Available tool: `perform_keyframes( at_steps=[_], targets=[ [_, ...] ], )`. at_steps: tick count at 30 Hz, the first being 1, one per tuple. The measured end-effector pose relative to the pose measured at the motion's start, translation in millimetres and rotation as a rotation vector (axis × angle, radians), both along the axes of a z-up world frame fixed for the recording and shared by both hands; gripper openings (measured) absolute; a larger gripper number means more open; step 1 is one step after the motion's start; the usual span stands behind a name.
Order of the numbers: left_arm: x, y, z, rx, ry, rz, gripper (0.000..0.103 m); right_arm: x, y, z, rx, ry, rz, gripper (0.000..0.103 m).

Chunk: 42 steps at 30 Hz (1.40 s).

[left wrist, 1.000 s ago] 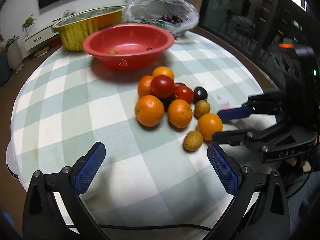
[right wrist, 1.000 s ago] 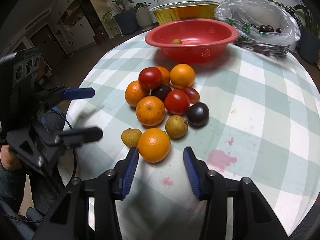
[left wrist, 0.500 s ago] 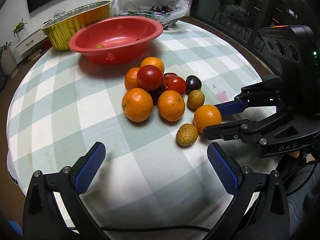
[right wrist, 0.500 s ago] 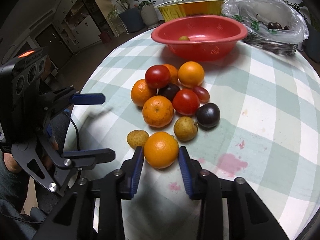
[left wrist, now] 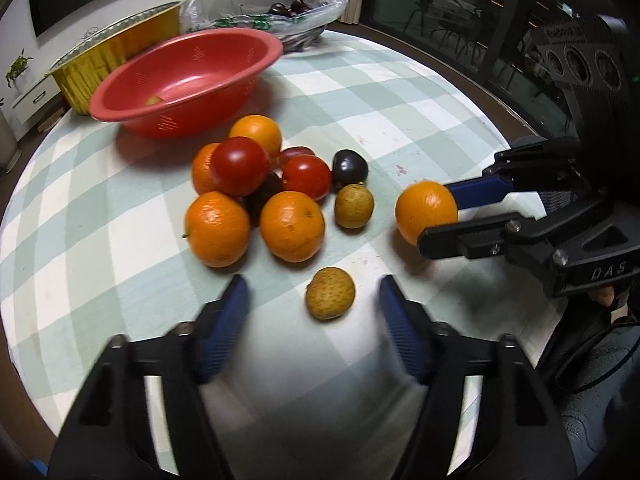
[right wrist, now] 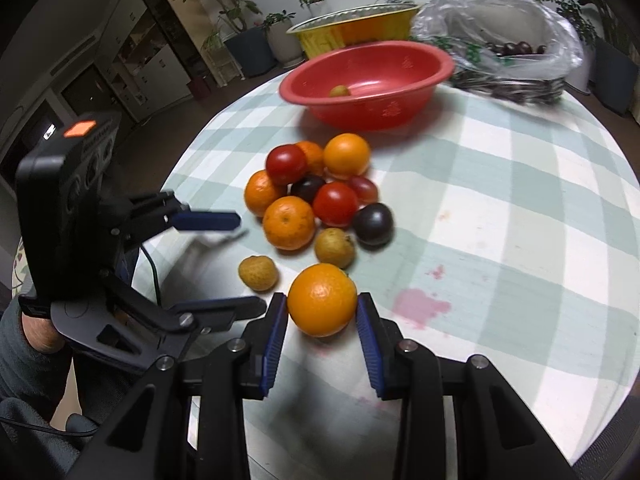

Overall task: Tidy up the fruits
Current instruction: 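Grasp an orange with the right tool while the left tool grasps a brown fruit, then carry the orange and brown fruit over the red bowl and open both tools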

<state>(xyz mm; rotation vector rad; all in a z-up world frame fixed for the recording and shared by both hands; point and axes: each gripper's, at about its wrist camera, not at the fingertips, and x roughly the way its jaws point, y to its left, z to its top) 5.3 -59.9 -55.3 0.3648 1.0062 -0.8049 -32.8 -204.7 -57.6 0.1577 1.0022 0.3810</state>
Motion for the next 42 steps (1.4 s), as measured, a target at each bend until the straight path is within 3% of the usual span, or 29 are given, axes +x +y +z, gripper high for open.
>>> perform_keyframes(
  at_steps=[6, 11, 14, 24, 31, 37, 42],
  targets=[
    [-5.8, -10.1, -4.7, 0.026, -0.01, -0.021, 0.036, -2.0, -8.4, 2.3, 0.004, -0.008, -0.024, 0.038],
    [-5.6, -11.2, -5.8, 0.035, -0.023, -0.018, 0.032, -2.4, -8.2, 1.8, 0.007, -0.01, -0.022, 0.038],
    [-6.1, -13.1, -6.1, 0.035, -0.031, -0.022, 0.024, -3.2, -7.9, 2.2, 0.011, -0.011, -0.024, 0.038],
    [-10.2, -6.4, -2.5, -0.007, -0.02, -0.014, 0.024, -4.5, -9.2, 5.9, 0.015, -0.021, -0.035, 0.038],
    [-3.2, 15.1, 17.6, -0.069, -0.019, 0.029, 0.024, -3.6, -12.3, 7.0, 0.023, -0.019, -0.042, 0.038],
    [26.9, 39.0, 47.2, -0.127, -0.055, 0.093, 0.024, 3.7, -27.0, 12.7, 0.022, -0.023, -0.076, 0.038],
    [71.2, 54.5, 74.0, -0.152, -0.104, 0.151, 0.024, 25.0, -53.4, 36.8, -0.005, -0.07, -0.145, 0.038]
  ],
)
